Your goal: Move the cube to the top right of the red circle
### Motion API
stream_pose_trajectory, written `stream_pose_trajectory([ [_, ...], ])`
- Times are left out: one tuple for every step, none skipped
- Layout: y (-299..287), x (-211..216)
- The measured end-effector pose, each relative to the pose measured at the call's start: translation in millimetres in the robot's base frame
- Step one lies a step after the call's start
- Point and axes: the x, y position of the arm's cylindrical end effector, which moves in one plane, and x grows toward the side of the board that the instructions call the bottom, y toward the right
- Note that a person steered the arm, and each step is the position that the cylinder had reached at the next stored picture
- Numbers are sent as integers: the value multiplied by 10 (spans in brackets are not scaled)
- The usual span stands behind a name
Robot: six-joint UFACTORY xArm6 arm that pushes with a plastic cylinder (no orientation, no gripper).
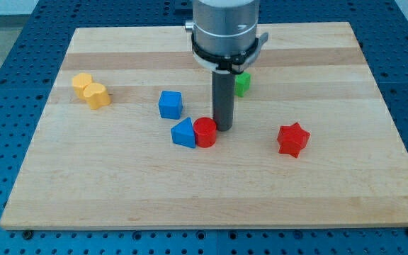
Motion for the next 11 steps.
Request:
stream_pose_trajectory([
  [0, -299],
  [-118, -757],
  [-299, -1160],
  [-622, -1379],
  [-1116, -1214],
  [-1263, -750],
  [-1004, -459],
  [-729, -238],
  [-407, -140],
  [-397, -127],
  [-397, -210],
])
